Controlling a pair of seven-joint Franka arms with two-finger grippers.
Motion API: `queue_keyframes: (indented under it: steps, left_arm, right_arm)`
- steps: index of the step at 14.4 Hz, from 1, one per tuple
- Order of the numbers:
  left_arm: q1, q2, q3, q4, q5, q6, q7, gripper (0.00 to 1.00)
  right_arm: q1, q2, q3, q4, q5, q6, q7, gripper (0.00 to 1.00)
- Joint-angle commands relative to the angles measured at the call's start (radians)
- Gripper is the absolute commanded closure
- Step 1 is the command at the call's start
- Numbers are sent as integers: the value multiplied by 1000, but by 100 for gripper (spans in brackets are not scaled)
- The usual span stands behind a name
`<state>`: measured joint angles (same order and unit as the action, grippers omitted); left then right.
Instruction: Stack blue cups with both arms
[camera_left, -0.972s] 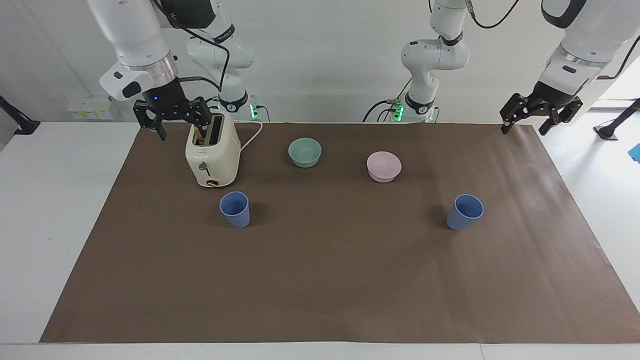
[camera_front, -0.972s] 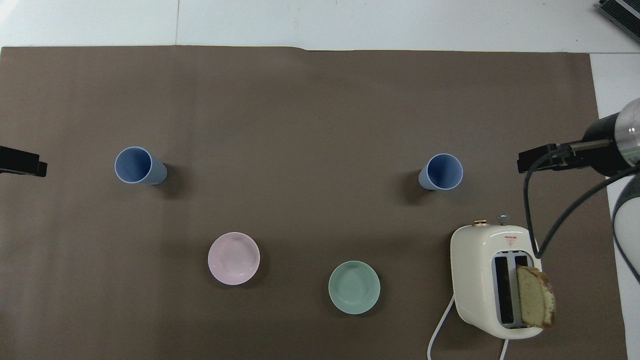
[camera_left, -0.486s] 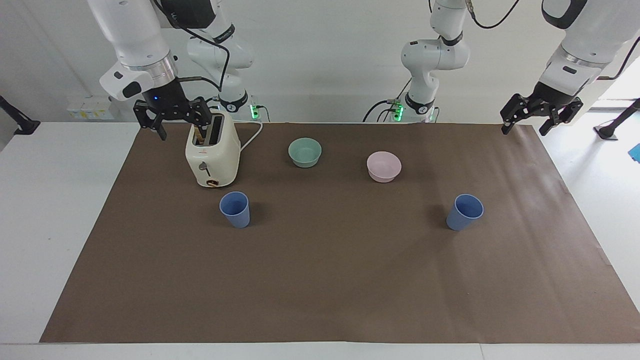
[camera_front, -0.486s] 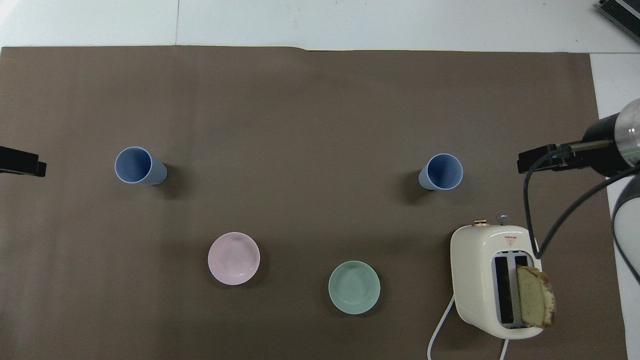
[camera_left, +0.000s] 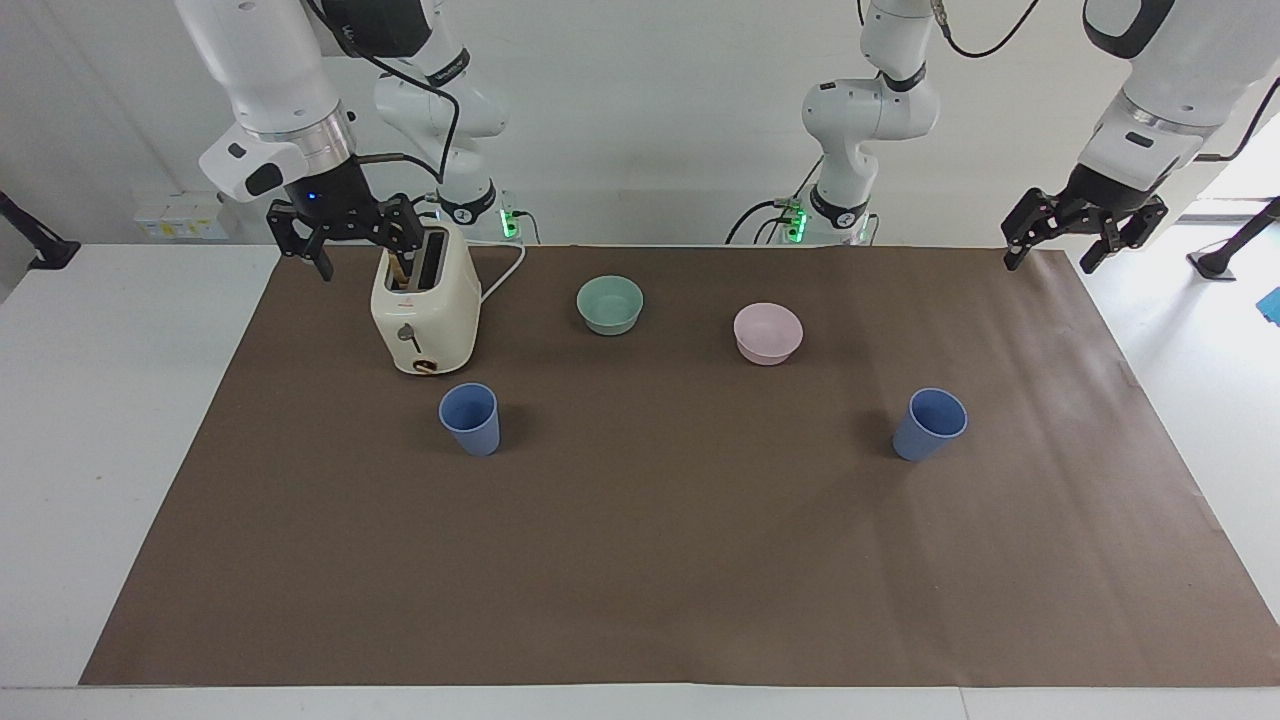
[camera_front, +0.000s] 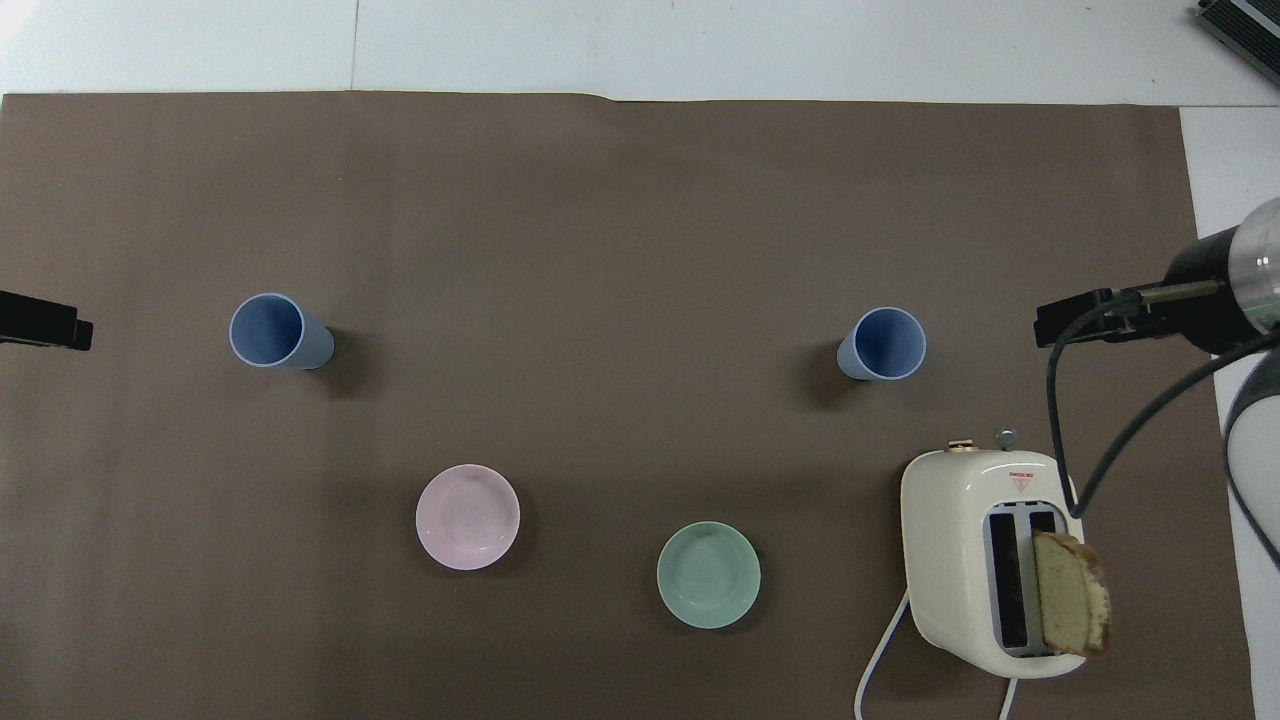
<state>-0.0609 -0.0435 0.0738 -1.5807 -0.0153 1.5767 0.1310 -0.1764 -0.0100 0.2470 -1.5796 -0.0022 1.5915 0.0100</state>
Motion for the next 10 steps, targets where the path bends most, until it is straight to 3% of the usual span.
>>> queue_keyframes:
  steps: [1, 10]
  left_arm:
    - [12, -19, -5, -28, 6, 28, 21, 0]
    - [12, 14, -3, -54, 6, 103, 19, 0]
  right_arm:
    - [-12, -28, 3, -33, 27, 8, -16, 0]
    - [-14, -28, 2, -33, 27, 8, -15, 0]
